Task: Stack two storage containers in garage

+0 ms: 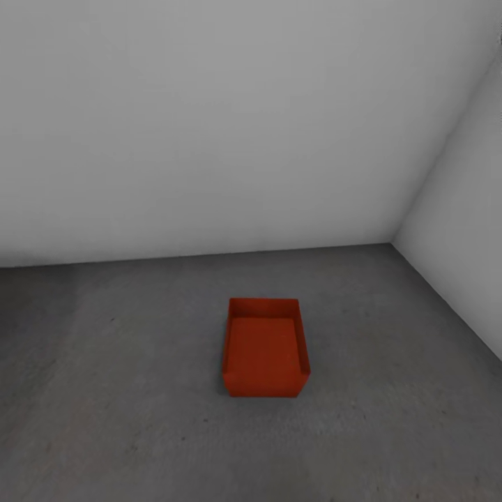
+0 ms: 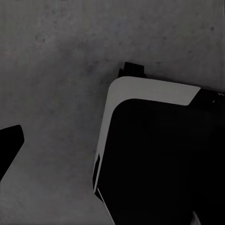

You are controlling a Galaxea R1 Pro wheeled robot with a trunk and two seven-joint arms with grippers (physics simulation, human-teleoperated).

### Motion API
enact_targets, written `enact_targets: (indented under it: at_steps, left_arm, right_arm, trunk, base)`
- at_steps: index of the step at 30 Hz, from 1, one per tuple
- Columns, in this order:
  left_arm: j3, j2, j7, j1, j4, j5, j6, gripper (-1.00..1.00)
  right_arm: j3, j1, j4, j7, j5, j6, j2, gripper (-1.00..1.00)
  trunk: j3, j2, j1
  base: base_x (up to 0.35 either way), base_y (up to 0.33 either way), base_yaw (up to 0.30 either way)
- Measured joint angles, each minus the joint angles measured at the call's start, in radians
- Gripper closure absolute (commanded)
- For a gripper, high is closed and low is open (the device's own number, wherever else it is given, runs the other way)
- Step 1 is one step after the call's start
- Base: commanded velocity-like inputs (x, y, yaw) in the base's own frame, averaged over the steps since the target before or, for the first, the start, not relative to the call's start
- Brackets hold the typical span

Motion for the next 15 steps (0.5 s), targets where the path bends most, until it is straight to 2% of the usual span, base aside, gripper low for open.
enact_targets:
  at_steps: [9,13,15]
  left_arm:
    - [0.002,-0.001,-0.001,0.009,0.003,0.012,-0.006,-1.0]
    - [0.002,-0.001,-0.001,0.096,0.003,0.015,-0.02,-1.0]
    - [0.002,-0.001,-0.001,0.113,0.003,0.016,-0.035,-1.0]
  right_arm:
    - [0.001,0.0,0.0,0.0,0.002,0.0,0.001,-1.0]
    - [0.001,0.0,0.0,0.0,0.001,0.0,0.004,-1.0]
    - [0.001,0.0,0.0,0.0,0.0,0.0,0.005,-1.0]
  trunk:
    - [0.015,0.0,0.0]
    - [0.021,0.0,0.0]
    - [0.025,0.0,0.0]
  base:
    - [0.0,0.0,0.0]
    - [0.0,0.0,0.0]
    - [0.0,0.0,0.0]
